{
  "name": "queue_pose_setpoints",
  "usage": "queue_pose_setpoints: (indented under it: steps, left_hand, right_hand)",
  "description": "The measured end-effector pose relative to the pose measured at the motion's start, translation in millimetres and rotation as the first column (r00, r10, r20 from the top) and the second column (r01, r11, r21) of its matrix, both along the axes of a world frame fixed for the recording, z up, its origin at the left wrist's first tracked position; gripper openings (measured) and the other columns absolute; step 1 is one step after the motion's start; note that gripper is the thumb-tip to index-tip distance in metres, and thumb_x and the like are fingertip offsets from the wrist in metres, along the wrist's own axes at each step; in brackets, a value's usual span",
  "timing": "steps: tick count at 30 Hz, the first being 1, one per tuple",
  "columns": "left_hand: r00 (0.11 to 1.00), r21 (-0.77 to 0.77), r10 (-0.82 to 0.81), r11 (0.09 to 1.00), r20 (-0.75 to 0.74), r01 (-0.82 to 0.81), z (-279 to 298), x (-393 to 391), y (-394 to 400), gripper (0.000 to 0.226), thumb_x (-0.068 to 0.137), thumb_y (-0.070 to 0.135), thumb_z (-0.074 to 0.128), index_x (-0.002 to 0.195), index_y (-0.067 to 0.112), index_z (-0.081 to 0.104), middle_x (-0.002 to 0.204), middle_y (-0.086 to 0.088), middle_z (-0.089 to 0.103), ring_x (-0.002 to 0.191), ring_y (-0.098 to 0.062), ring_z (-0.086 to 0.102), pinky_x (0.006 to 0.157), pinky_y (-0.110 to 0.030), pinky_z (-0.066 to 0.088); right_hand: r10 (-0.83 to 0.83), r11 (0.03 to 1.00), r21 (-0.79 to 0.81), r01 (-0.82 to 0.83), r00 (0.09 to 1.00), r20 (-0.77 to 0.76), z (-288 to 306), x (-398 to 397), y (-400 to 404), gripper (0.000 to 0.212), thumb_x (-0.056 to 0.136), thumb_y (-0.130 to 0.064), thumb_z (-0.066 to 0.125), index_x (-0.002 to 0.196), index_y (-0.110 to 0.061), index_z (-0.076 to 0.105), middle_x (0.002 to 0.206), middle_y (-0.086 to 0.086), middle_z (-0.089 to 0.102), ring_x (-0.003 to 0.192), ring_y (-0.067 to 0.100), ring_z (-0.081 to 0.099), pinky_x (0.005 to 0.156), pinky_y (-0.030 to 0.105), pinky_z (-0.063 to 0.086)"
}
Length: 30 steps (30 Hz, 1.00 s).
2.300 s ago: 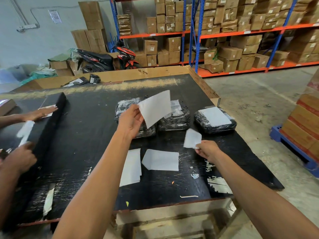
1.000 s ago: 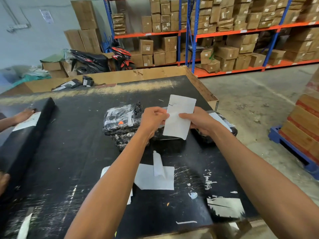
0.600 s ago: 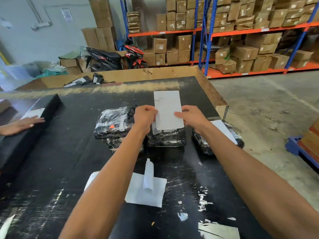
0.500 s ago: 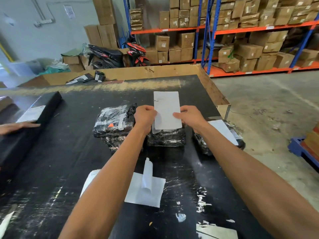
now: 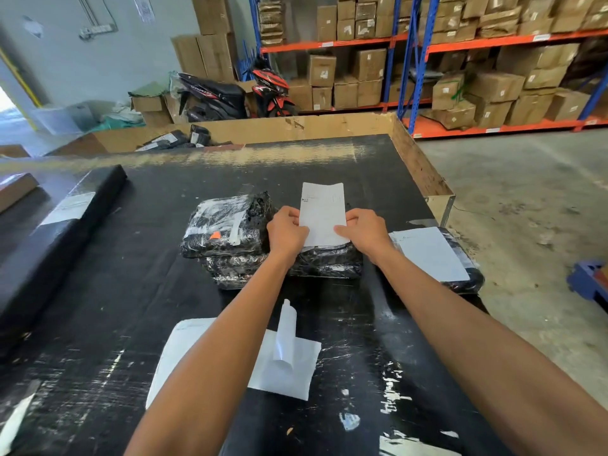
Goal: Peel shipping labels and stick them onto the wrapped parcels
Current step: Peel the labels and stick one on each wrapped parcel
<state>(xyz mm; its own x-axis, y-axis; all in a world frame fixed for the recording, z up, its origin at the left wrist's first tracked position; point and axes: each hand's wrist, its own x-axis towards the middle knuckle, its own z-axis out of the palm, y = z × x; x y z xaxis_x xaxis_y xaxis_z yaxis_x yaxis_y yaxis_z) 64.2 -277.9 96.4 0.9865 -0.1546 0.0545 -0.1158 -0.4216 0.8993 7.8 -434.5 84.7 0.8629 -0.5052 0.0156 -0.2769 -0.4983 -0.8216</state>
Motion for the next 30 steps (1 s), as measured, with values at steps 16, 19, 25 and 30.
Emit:
queue_pose_setpoints:
  steps: [16, 19, 25, 30]
  left_hand:
    - [0.961, 0.227, -0.103, 0.973, 0.257, 0.044, -22.5, -14.3, -4.6, 0.081, 0.096, 0.008, 0.058, 0.157, 0.002, 0.004, 0.151, -0.018, 0.028, 0.130, -0.030, 0.042, 0.100, -0.032, 0.037]
    - [0.950, 0.199, -0.063, 0.980, 0.305, 0.001, -23.2, -12.2, -3.8, 0.075, 0.092, 0.004, 0.063, 0.153, 0.003, 0.020, 0.151, -0.017, 0.025, 0.130, -0.030, 0.044, 0.101, -0.028, 0.037]
    - [0.864, 0.419, -0.326, 0.895, 0.384, 0.151, -18.9, 3.7, -11.6, 0.032, 0.091, 0.001, 0.048, 0.108, 0.010, 0.074, 0.113, -0.009, 0.073, 0.103, -0.027, 0.067, 0.092, -0.033, 0.050]
    - [0.849, 0.641, -0.480, 0.728, 0.223, 0.243, -9.0, 35.0, -28.4, 0.029, 0.099, 0.013, 0.037, 0.099, 0.005, 0.065, 0.106, -0.017, 0.069, 0.103, -0.040, 0.061, 0.087, -0.046, 0.048]
  right_hand:
    - [-0.093, 0.992, -0.070, 0.108, 0.976, 0.195, -18.4, -4.8, 5.9, 0.049, 0.086, -0.030, 0.078, 0.122, -0.018, 0.048, 0.119, -0.001, 0.040, 0.076, 0.009, 0.056, 0.076, 0.028, 0.041]
    - [-0.030, 0.990, -0.124, 0.060, 0.971, 0.236, -21.6, -3.0, 0.0, 0.025, 0.084, -0.028, 0.079, 0.097, -0.021, 0.058, 0.104, -0.001, 0.055, 0.075, 0.009, 0.054, 0.077, 0.031, 0.048]
    - [0.194, 0.952, -0.274, -0.138, 0.963, 0.187, -12.4, 9.0, -21.0, 0.017, 0.094, -0.024, 0.065, 0.095, -0.034, 0.079, 0.101, -0.016, 0.076, 0.105, 0.010, 0.065, 0.096, 0.036, 0.049]
    - [0.225, 0.841, -0.482, -0.247, 0.969, -0.103, -6.1, 29.6, -30.7, 0.034, 0.105, -0.029, 0.043, 0.124, -0.041, 0.068, 0.129, -0.011, 0.066, 0.140, 0.019, 0.037, 0.106, 0.043, 0.028]
